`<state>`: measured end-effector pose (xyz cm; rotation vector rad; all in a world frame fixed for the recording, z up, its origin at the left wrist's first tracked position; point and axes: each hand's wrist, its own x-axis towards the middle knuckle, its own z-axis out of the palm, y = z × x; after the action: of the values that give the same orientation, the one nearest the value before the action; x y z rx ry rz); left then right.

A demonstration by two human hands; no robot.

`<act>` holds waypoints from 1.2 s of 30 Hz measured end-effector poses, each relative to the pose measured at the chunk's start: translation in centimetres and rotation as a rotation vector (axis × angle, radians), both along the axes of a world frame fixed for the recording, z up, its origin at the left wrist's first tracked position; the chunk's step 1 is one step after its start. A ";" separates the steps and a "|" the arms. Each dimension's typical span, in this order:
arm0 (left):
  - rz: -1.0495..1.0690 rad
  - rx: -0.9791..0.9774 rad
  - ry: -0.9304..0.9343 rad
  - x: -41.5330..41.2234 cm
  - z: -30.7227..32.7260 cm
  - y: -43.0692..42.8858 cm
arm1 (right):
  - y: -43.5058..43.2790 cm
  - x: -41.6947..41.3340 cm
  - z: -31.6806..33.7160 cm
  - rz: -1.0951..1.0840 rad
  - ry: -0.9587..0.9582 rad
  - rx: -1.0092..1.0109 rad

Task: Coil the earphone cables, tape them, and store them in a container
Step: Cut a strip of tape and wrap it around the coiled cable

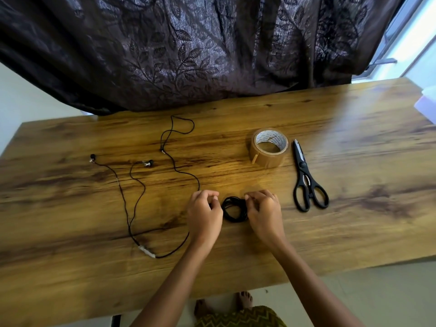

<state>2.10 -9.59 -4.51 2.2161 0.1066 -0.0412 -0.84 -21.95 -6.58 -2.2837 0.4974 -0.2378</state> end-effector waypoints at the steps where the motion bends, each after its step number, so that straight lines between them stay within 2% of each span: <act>1: -0.015 -0.006 -0.004 0.1 0.1 0.0 | -0.1 0.1 0.2 0.001 -0.015 -0.004; 8: -0.072 -0.070 -0.051 1.9 2.1 -0.5 | -2.8 3.3 3.4 -0.056 -0.181 -0.242; 13: -0.099 -0.090 -0.061 3.0 3.4 -1.0 | -6.1 6.4 3.6 0.108 -0.051 -0.484; 16: -0.101 -0.106 -0.074 3.2 3.8 -1.1 | -7.5 7.5 2.9 0.203 0.058 -0.531; 21: -0.121 -0.114 -0.068 3.5 4.3 -0.6 | -8.6 8.0 2.5 0.221 0.017 -0.476; 24: -0.144 -0.127 -0.081 3.7 4.7 -0.4 | -8.5 7.9 2.7 0.201 -0.042 -0.350; 28: -0.158 -0.161 -0.072 3.9 5.3 -0.4 | -6.9 7.3 4.5 0.027 -0.105 0.118; 31: -0.181 -0.249 -0.025 4.1 6.2 -0.7 | -5.1 6.5 5.9 -0.011 -0.160 0.508; 34: -0.234 -0.338 0.026 4.4 7.3 -0.9 | -3.0 5.1 7.3 0.018 -0.218 0.730; 36: -0.276 -0.482 0.061 4.6 8.0 -0.8 | -2.0 4.3 7.8 0.042 -0.238 0.820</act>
<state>6.69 -10.42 3.49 1.7331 -0.1617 -0.2600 3.45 -23.90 1.22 -1.4432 0.3346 -0.2271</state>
